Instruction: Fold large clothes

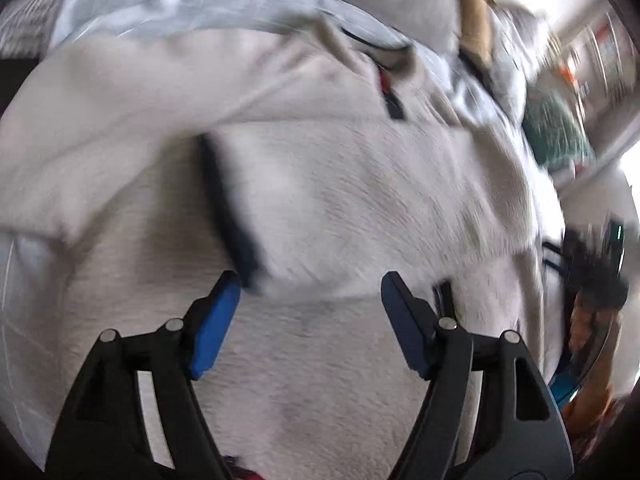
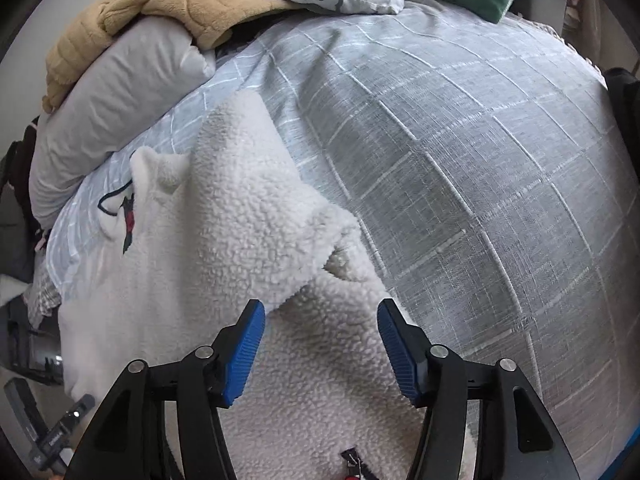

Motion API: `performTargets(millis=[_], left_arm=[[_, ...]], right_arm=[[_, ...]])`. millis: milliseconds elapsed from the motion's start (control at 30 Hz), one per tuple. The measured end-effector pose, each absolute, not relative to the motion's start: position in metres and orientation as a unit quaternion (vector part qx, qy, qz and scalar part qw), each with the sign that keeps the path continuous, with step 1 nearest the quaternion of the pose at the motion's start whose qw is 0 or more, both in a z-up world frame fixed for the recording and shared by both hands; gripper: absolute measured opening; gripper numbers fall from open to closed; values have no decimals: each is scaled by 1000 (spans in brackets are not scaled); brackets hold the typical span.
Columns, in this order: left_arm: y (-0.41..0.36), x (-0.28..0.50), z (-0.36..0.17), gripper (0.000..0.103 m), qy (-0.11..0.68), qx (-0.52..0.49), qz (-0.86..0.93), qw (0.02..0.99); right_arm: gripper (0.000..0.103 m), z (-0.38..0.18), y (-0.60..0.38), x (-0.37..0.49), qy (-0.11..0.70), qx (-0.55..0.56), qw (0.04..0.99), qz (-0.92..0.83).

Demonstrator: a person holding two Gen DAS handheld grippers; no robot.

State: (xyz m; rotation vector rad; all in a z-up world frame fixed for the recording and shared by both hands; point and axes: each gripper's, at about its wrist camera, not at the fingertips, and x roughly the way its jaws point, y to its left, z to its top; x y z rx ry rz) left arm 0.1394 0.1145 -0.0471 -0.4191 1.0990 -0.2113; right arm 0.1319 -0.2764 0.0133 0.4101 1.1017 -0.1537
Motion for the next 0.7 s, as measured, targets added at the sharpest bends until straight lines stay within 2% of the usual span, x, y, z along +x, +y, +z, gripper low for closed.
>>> performTargets(millis=[67,200,267,300,333,433,500,600,700], left_arm=[[128,147,-49,74,513,-233,-97,821],[135,167,-59,72,503,-243,-80,825],[132,177,-62,51,497,-254,-86,825],[131,180,-63,28,496,-250,-85,827],[127,183,-61,19,490,-248,-83,832],[135,173,-37,15,438,-268,-38,857],[134,165,-16,15,412,-240,-12,879],[128,167,-18,15,415,-191,-7,889],[132,172,-37,15,443,-198,-7,875]], right_arm=[[65,15,-275,131,519,188,831,-69],[68,20,-280,130,505,191,840,-53],[70,24,-288,132,489,202,848,-37],[71,26,-292,134,482,206,851,-35],[71,28,-299,136,471,214,855,-33],[71,28,-315,145,455,244,856,-27],[71,26,-326,155,449,274,851,-15],[71,15,-333,176,452,307,838,13],[71,-3,-325,207,475,306,824,39]])
